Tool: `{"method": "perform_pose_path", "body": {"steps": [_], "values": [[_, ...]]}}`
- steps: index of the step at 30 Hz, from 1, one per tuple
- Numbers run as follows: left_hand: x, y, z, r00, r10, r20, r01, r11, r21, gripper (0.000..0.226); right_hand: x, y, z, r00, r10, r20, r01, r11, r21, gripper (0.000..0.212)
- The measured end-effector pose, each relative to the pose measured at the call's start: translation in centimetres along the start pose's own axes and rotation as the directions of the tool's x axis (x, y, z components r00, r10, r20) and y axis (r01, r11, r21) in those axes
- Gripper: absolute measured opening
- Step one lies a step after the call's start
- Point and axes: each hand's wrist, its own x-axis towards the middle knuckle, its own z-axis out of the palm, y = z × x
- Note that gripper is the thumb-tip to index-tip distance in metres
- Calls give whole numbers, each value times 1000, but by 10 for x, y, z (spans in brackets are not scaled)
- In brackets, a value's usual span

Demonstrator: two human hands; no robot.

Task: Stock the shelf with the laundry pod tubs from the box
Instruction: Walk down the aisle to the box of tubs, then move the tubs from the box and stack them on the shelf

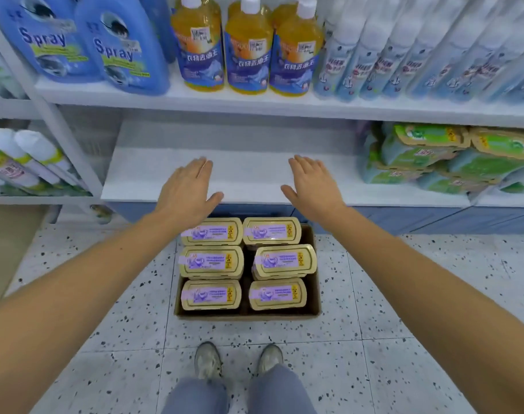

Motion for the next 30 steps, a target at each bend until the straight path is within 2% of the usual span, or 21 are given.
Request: {"method": "perform_pose_path", "body": {"steps": [3,7,11,16,20,22,25,28,30], "values": [[10,-33,75,1000,-6,15,6,1000,7,70,11,1,74,1000,6,15,-6,1000,27,60],[24,-69,166,996,-81,46,83,996,-45,70,26,9,167,999,34,14,-35,997,71,60],[35,-98,241,991,-131,6,131,989,-74,69,40,25,242,995,99,-27,-95,987,126,60],[39,-132,306,978,-179,-104,159,972,-170,68,43,51,306,969,228,-92,-199,947,254,56],[30,-150,333,962,-221,-160,176,950,-257,79,38,76,339,937,325,-127,-268,903,335,60],[24,-152,345,946,-268,-183,197,923,-332,77,34,89,353,915,384,-122,-316,872,373,61],[11,-160,366,907,-400,-134,278,805,-525,73,22,100,368,889,451,-81,-367,807,463,61],[-1,-157,379,868,-496,31,358,582,-730,68,8,102,379,879,476,10,-401,728,557,56],[-3,-148,387,847,-523,95,366,444,-818,31,1,101,383,870,487,78,-437,689,578,49]]}}
